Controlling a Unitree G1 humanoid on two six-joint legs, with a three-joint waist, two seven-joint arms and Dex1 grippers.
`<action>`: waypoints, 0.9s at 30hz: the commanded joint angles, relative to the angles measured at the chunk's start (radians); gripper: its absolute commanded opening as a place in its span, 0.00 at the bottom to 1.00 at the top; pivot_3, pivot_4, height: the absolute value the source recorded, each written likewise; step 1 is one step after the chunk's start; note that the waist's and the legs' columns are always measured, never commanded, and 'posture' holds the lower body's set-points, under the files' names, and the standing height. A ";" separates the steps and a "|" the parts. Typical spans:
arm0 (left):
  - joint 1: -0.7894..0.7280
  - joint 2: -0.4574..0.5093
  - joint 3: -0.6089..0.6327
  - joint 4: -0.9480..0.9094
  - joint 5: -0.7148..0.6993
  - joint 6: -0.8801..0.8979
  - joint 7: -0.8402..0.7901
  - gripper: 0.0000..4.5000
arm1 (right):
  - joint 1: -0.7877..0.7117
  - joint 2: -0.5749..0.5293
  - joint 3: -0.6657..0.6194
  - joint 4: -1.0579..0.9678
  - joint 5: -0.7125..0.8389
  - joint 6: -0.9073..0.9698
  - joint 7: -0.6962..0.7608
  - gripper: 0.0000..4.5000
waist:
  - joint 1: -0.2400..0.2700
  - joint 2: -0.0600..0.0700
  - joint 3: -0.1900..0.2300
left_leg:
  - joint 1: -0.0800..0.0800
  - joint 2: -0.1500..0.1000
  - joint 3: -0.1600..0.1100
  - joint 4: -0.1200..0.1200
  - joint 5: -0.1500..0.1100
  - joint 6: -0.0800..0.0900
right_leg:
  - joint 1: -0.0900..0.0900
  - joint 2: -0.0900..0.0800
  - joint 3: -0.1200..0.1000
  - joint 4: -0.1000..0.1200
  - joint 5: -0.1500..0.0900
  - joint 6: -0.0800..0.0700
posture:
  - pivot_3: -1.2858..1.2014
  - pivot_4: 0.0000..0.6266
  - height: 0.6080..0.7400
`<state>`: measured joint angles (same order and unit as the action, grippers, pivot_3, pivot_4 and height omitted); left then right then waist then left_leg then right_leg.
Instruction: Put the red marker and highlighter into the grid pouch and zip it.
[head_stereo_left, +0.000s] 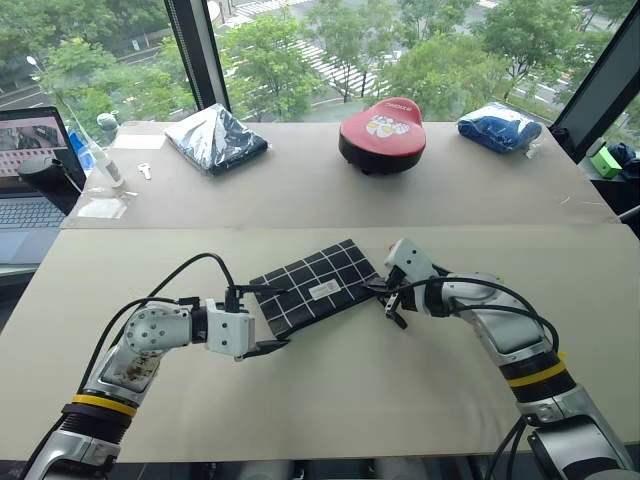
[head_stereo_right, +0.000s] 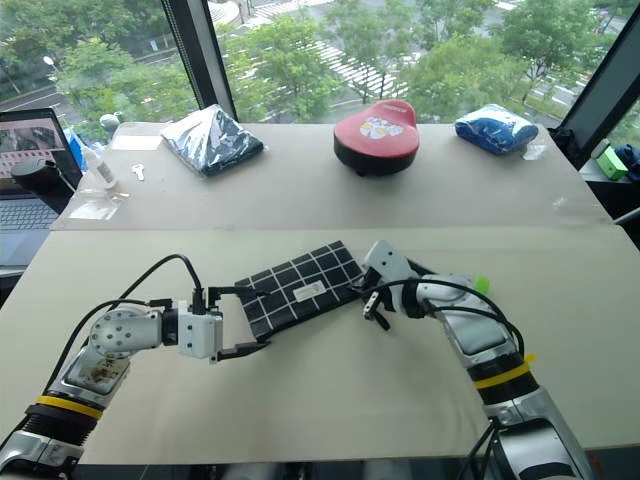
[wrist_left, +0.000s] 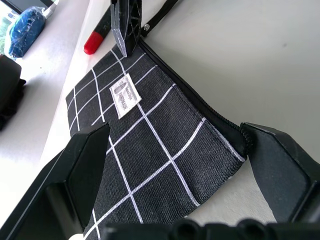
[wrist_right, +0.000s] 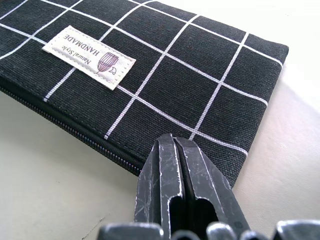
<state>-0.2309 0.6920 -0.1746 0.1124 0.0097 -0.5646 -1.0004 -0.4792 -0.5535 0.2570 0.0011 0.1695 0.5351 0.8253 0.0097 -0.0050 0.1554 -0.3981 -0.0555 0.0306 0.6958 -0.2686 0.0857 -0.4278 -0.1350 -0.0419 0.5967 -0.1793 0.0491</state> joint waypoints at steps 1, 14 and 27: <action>-0.023 -0.002 0.006 0.003 0.014 -0.024 0.032 1.00 | 0.019 -0.003 -0.007 -0.003 -0.006 0.026 0.002 0.01 | 0.000 0.000 0.000 | 0.000 0.000 0.000 0.000 0.000 0.000 | 0.000 0.000 0.000 0.000 0.000 0.000 | 0.52 0.24 1.00; -0.083 -0.061 -0.059 0.117 0.090 -0.172 0.102 0.94 | 0.034 -0.009 -0.022 -0.040 0.007 0.048 0.009 0.00 | 0.002 0.000 0.000 | 0.000 0.000 0.000 0.000 0.000 0.000 | 0.000 0.000 0.000 0.000 0.000 0.000 | 0.52 0.24 1.00; -0.103 -0.053 -0.064 0.194 0.047 -0.243 0.096 0.00 | 0.048 -0.016 -0.041 -0.046 0.009 0.057 0.014 0.00 | 0.002 0.000 0.000 | 0.000 0.000 0.000 0.000 0.000 0.000 | 0.000 0.000 0.000 0.000 0.000 0.000 | 0.52 0.24 1.00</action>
<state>-0.3235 0.6352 -0.2394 0.3035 0.0766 -0.7822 -0.9101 -0.4469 -0.5561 0.2235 -0.0400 0.1794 0.5737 0.8319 0.0115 -0.0052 0.1553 -0.3982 -0.0557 0.0305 0.6958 -0.2686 0.0858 -0.4276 -0.1352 -0.0419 0.5965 -0.1793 0.0491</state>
